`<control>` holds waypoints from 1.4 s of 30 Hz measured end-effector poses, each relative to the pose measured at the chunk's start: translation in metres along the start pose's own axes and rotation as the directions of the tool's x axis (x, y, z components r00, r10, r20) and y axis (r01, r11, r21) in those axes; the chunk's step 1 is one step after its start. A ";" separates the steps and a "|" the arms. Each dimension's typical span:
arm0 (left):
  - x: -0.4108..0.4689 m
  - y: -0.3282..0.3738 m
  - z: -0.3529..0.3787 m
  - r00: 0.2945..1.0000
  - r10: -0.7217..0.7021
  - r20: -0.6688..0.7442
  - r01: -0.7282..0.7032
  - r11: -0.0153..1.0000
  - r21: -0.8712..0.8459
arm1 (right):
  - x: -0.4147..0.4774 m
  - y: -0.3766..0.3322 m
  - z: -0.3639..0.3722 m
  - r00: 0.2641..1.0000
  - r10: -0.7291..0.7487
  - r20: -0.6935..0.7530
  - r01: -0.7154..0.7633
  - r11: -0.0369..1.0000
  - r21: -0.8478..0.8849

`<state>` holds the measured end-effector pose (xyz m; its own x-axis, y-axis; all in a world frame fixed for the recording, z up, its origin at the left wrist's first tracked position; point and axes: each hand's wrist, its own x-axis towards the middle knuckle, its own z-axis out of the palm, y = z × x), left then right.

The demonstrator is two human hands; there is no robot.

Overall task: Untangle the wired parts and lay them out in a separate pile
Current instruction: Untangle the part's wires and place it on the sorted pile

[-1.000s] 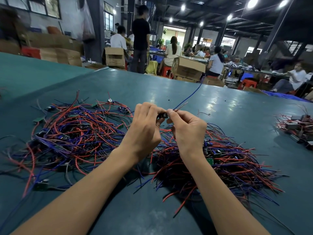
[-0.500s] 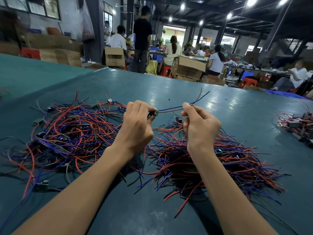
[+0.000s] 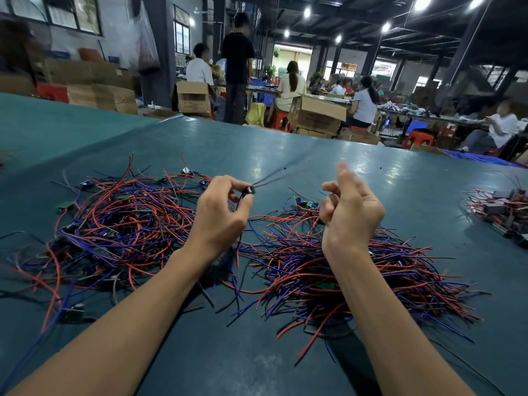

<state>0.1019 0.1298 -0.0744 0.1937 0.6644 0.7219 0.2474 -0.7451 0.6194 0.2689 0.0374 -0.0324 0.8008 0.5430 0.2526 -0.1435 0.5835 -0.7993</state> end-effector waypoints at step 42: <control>0.011 0.008 -0.011 0.792 -0.213 0.572 0.606 0.385 -0.696 | -0.048 0.012 0.024 0.793 0.270 0.546 0.058 0.859 -0.509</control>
<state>0.0958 0.1306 -0.0580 0.6440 0.7183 0.2635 -0.4480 0.0749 0.8909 0.2151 0.0334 -0.0412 0.2794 0.9177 0.2825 0.2188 0.2257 -0.9493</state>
